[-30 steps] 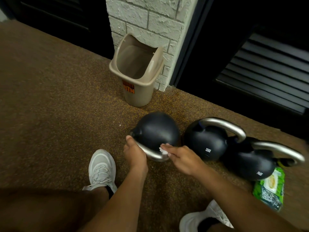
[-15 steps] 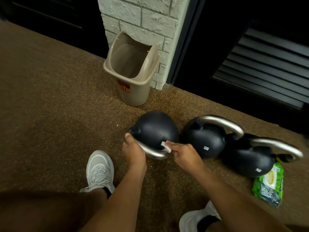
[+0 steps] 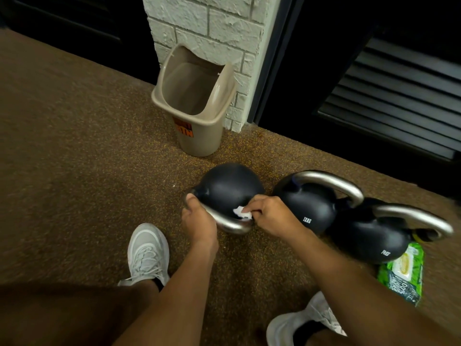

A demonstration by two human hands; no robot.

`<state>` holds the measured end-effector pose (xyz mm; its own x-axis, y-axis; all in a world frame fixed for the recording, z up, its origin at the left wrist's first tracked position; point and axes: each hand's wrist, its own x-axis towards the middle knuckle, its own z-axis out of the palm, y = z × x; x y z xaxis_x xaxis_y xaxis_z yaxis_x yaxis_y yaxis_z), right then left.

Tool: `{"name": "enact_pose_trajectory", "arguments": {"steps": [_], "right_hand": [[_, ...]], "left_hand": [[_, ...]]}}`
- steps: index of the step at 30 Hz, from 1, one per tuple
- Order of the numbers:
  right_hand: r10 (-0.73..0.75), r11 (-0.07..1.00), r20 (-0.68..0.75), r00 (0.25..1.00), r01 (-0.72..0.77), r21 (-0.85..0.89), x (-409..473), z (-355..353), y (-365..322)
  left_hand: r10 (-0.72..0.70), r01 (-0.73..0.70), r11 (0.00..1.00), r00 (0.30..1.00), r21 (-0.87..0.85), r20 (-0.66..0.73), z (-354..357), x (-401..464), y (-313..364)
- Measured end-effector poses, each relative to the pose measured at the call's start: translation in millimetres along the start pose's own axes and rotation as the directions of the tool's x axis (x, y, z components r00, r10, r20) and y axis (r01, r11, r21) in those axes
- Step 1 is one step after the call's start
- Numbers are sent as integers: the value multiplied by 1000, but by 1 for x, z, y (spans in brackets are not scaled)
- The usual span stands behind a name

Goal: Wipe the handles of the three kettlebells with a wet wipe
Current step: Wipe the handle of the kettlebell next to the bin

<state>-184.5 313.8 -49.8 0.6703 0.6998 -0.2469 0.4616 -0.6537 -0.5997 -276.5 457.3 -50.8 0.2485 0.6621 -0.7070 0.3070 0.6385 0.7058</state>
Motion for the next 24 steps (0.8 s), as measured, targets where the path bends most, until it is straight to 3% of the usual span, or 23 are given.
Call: {"name": "enact_pose_trajectory", "arguments": {"steps": [3,5,8,12,19,21,23,24], "right_hand": [[-84,994,74,994,78,83,-3,2,-25],[-100,988,28,995,96,118,-10,2,-29],[-40,995,-60,997,45,85,-16,2,-11],[160,986,-87,983,-155,65,-11,6,2],[91,982,33,995,-96,163,-22,-13,-4],[142,984,-157,977,-121,132,-14,-17,1],[166,986,-402,900,-143,87,1,-18,7],[170,985,-456,874,-153,75,10,-17,7]], "left_hand": [[-3,3,1000,1000,-21,-10,0,-4,2],[-8,8,999,1000,-37,-18,0,-5,1],[-15,15,999,1000,-31,-10,-2,-4,-2],[17,-17,1000,1000,-2,-15,-1,-3,-4],[4,-4,999,1000,-35,-3,-5,2,-3],[8,-8,1000,1000,-29,1,-4,1,-2],[11,-11,1000,1000,-28,-7,-3,0,-1],[3,-3,1000,1000,-29,-8,-3,1,-2]]}}
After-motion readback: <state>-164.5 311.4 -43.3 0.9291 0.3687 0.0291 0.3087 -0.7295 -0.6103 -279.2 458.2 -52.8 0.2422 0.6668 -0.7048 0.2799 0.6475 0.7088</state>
